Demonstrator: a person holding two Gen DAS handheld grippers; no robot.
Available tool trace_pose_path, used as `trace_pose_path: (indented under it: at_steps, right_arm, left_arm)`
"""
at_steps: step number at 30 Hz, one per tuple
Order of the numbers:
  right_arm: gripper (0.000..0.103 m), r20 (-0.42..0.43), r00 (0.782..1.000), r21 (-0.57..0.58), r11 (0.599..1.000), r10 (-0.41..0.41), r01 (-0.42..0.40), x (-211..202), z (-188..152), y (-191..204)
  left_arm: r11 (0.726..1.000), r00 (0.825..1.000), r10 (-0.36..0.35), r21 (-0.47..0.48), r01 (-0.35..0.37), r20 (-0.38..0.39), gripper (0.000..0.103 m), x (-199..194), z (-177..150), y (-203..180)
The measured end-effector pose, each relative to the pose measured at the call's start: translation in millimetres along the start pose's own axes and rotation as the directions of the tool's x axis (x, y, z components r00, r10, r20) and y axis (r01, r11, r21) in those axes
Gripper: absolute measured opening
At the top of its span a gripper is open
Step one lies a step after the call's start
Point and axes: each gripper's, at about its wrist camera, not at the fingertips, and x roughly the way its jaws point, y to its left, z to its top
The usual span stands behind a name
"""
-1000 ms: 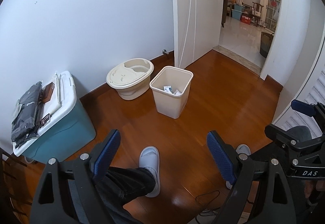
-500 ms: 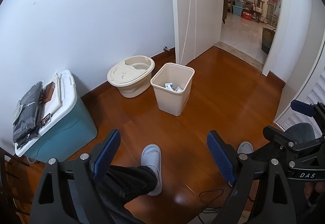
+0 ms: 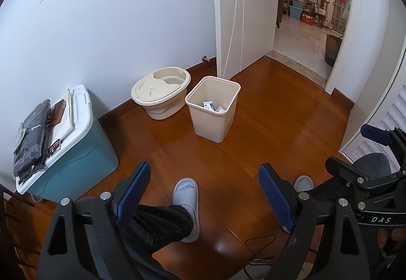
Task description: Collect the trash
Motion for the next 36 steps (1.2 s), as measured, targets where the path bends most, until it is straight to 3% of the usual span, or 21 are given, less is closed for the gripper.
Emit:
trace_pose_path:
  at_steps: [24, 31, 36]
  right_arm:
    - [0.103, 0.000, 1.000, -0.006, 1.000, -0.002, 0.002, 1.3, 1.1, -1.0]
    - [0.103, -0.003, 1.000, -0.005, 1.000, -0.001, 0.001, 1.1, 1.9, -2.6]
    - [0.103, -0.007, 1.000, 0.003, 1.000, -0.005, 0.005, 3.0, 1.3, -3.2]
  left_arm:
    - [1.000, 1.000, -0.001, -0.004, 0.001, -0.002, 0.087, -0.6, 2.3, 1.6]
    - [0.998, 0.999, -0.040, -0.040, 0.041, 0.027, 0.087, -1.8, 0.4, 8.3]
    - [0.999, 0.999, -0.033, -0.003, 0.033, 0.023, 0.087, -1.2, 0.8, 1.5]
